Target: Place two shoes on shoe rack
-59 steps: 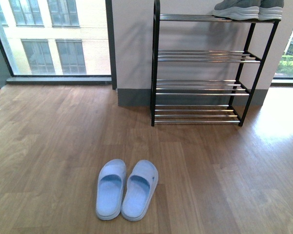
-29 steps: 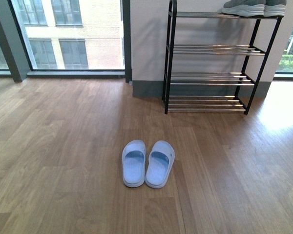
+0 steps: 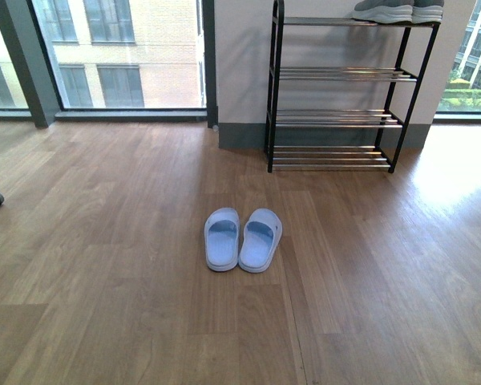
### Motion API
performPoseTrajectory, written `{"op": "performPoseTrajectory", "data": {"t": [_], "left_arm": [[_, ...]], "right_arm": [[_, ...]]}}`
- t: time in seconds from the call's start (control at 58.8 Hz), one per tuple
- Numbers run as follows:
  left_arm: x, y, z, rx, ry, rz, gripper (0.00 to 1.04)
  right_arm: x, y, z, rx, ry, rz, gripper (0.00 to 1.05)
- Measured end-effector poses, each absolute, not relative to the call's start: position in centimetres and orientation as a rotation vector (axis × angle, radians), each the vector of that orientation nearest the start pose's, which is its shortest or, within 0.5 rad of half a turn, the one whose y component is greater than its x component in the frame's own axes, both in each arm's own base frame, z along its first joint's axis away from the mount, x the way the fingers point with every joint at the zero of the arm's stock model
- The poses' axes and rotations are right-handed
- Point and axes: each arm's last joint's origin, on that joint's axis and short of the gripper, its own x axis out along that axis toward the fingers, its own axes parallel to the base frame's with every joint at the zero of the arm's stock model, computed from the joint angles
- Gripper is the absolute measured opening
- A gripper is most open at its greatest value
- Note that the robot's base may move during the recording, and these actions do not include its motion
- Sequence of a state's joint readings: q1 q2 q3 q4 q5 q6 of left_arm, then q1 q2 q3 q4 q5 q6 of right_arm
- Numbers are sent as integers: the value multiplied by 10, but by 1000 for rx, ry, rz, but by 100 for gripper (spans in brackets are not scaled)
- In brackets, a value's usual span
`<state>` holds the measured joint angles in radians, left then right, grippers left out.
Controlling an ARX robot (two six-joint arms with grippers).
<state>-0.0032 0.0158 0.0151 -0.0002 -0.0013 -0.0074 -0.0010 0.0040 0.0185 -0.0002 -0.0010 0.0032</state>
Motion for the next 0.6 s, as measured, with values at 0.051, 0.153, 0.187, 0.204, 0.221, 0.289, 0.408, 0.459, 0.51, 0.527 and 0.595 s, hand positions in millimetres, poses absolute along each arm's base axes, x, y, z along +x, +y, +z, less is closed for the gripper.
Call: {"op": "performPoseTrajectory", "data": {"t": [0.051,0.153,0.187,0.204,0.221,0.289,0.408,0.459,0.51,0.527,0.595], "left_arm": [[98,0,167,-7,1,-2,95],[98,0,167,-7,1,-2,95],[98,0,167,-7,1,-2,95],[98,0,167,-7,1,-2,95],[98,0,167,-7,1,-2,95],[98,0,167,-7,1,-2,95],[98,0,167,-7,1,-3,95],[98,0,167,-7,1,-3,95],[98,0,167,-7,1,-1,95],[98,0,167,-7,1,0,95],[98,0,167,-7,1,-1,95]], "right_arm": [[97,0,169,3,-14,0,95],[97,0,169,3,-14,0,95],[97,0,169,3,-14,0,95],[97,0,169,3,-14,0,95],[97,0,169,3,-14,0,95],[97,0,169,3,-14,0,95],[97,0,169,3,-14,-1,95],[97,0,169,3,-14,-1,95],[97,0,169,3,-14,2,95],[97,0,169,3,-14,3,95],[97,0,169,3,-14,1,95]]}}
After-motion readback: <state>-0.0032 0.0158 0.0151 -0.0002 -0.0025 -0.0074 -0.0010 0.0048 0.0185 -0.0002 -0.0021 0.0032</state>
